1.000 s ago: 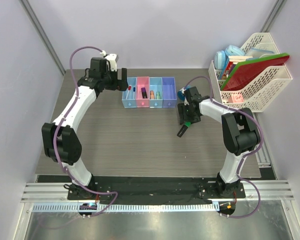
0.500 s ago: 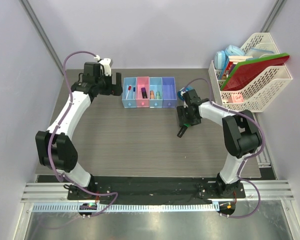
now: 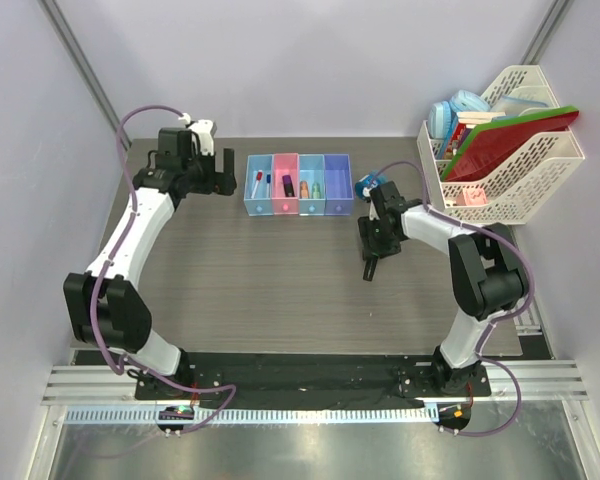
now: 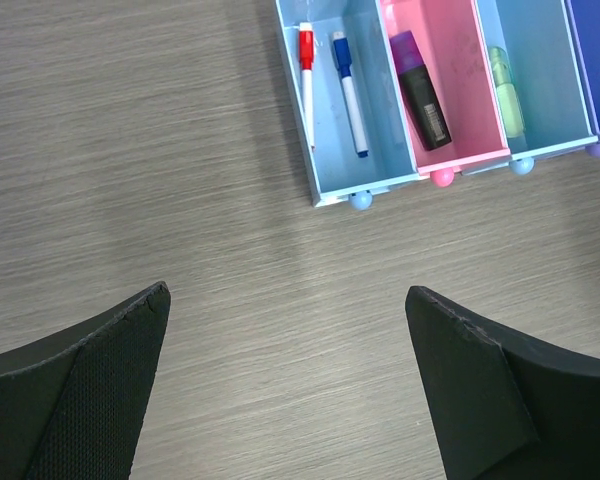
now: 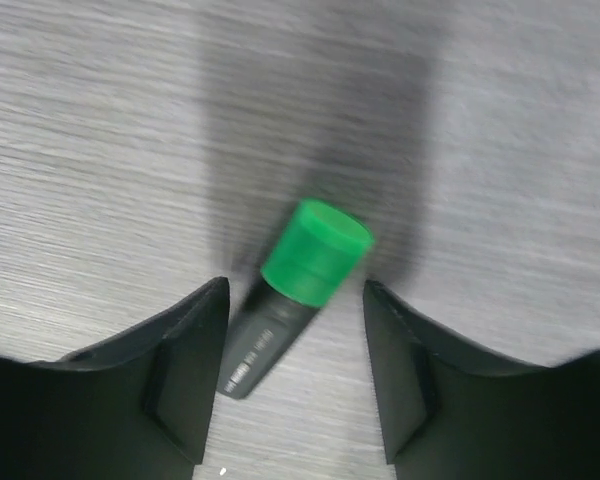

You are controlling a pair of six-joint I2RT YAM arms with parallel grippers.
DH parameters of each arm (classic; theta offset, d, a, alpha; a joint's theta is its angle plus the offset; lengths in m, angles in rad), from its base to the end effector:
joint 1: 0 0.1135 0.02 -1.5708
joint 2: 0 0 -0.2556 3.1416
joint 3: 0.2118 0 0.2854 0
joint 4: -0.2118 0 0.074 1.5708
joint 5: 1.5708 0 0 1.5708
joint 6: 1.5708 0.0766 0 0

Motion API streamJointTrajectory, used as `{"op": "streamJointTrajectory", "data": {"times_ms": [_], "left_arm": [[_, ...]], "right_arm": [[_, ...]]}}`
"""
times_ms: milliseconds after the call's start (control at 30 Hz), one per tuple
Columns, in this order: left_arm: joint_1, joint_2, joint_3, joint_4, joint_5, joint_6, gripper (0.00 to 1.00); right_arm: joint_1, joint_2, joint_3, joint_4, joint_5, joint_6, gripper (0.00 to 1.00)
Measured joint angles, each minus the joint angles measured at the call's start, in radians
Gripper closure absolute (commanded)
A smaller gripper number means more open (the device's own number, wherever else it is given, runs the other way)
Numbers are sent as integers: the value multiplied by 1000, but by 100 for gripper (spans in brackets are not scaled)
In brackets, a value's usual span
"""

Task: Sort the stationery into containers
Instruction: Pick up the pen from the center of the board.

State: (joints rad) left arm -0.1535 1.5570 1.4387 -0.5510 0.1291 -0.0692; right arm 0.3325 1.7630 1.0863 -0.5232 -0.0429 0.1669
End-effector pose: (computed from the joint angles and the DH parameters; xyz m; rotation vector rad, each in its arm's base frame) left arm 0.4118 -0.0737 0.3027 0.1648 2.2407 -0.2650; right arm 0.3567 0.1266 0.0961 -0.2416 2.7762 0.1871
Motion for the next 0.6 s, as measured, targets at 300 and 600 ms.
{"op": "streamJointTrajectory", "data": {"times_ms": [300, 600], "left_arm": [[19, -12, -9, 0, -5, 0, 0], [22, -6, -106, 2, 3, 0, 0]], "right_arm": [[54, 91, 102, -2, -72, -12, 99], [60, 143, 211, -121, -138, -76, 99]]}}
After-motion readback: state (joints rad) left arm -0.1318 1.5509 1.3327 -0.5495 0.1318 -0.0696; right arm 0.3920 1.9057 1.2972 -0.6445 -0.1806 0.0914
